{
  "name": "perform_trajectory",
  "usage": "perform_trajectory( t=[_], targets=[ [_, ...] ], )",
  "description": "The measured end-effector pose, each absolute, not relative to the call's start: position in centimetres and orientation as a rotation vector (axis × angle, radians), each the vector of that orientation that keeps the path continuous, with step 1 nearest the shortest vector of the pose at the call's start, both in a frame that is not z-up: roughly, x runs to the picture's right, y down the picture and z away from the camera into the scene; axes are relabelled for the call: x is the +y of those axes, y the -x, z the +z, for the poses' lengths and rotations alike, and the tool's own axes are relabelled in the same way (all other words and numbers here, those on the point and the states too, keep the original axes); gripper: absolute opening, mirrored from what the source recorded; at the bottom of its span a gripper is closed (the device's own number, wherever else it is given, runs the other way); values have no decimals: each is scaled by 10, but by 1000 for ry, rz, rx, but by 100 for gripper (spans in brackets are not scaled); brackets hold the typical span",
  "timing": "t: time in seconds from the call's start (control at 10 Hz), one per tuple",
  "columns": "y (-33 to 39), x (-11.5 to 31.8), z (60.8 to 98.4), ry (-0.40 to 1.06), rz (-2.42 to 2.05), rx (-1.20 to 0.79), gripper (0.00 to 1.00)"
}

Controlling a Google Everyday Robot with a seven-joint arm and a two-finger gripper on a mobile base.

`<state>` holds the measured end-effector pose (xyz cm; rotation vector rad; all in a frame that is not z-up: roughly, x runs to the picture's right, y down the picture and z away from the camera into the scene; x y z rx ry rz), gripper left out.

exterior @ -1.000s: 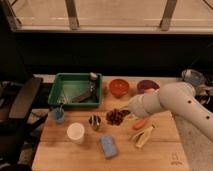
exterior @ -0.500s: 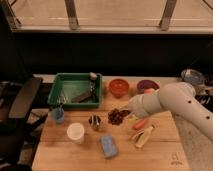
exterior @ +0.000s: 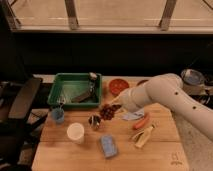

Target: Place grapes in paper cup

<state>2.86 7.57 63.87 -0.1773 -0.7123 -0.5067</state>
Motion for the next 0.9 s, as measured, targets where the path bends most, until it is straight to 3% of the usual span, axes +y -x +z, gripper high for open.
perform_trajectory(
  t=[0.4, 0.9],
  targets=[
    [32, 67, 632, 156, -630, -815, 0],
    [67, 92, 621, 183, -719, -900, 0]
  ],
)
